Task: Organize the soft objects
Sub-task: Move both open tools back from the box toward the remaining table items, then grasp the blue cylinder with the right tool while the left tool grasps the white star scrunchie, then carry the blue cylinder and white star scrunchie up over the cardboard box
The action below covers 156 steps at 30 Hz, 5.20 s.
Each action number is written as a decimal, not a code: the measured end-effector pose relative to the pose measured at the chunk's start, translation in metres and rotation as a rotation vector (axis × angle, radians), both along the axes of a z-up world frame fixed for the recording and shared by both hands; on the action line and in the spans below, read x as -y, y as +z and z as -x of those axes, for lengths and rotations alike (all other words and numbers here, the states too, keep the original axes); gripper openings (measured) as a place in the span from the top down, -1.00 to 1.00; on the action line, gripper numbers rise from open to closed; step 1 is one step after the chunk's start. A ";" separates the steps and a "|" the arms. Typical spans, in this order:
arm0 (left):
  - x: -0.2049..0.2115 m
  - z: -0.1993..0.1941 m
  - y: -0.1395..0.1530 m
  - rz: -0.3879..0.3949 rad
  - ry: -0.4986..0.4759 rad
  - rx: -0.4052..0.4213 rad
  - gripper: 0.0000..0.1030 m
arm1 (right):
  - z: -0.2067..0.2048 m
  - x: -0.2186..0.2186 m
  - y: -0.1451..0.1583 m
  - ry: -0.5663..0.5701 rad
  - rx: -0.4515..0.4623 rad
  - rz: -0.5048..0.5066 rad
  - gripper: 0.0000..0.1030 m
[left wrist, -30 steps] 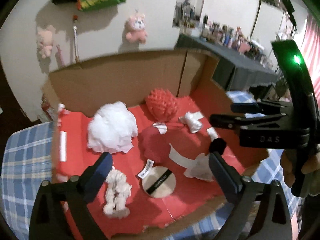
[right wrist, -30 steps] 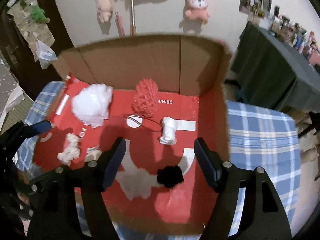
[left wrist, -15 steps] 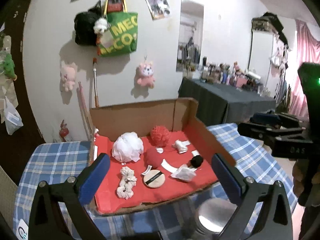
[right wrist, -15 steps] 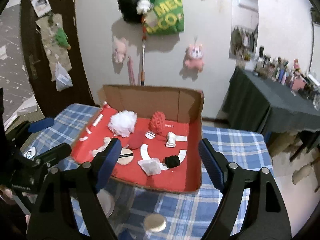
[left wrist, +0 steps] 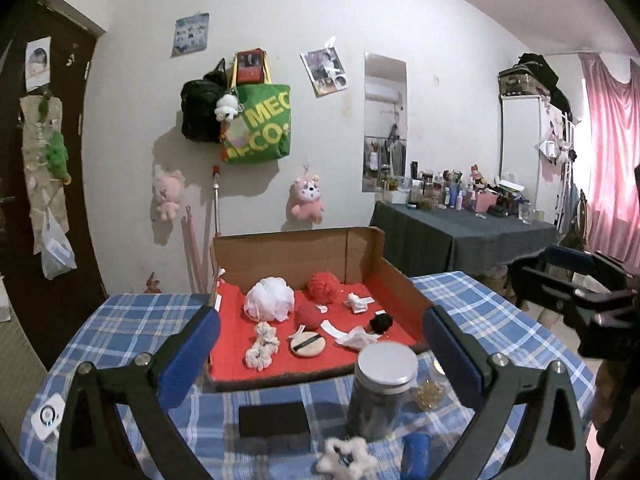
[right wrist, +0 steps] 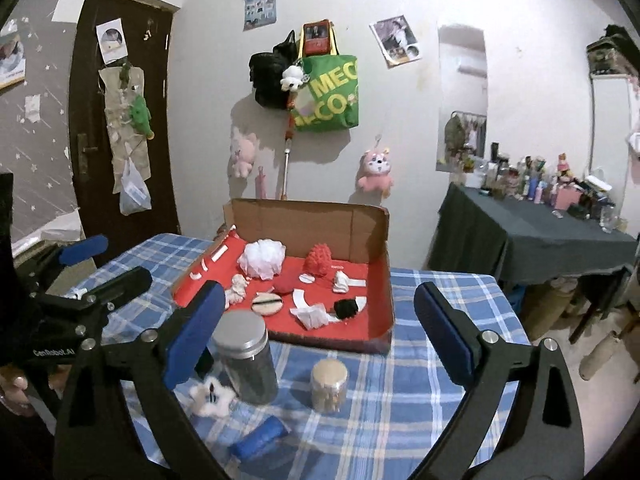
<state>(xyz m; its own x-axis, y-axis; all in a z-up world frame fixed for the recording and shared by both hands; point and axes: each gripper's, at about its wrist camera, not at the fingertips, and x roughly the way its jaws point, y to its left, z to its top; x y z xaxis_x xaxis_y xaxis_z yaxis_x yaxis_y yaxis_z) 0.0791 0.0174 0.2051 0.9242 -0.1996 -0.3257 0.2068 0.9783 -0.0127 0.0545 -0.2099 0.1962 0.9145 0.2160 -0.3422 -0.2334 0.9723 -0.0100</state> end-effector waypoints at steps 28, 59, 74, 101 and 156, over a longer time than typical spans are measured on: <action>0.002 0.045 -0.135 0.012 0.087 -0.164 -1.00 | 0.020 -0.005 -0.159 -0.140 -0.194 -0.009 -0.89; 0.001 -0.005 -0.163 -0.023 -0.064 -0.403 -0.73 | -0.026 -0.015 -0.184 0.128 -0.459 -0.171 -0.86; 0.014 -0.023 -0.174 0.019 -0.202 -0.483 0.63 | -0.023 -0.030 -0.186 0.290 -0.455 -0.146 0.56; 0.020 -0.013 -0.160 0.046 -0.228 -0.464 0.65 | -0.025 -0.005 -0.174 0.238 -0.427 -0.195 0.75; -0.115 -0.040 -0.153 0.021 -0.033 -0.492 0.66 | -0.060 0.072 -0.167 0.085 -0.486 -0.187 0.75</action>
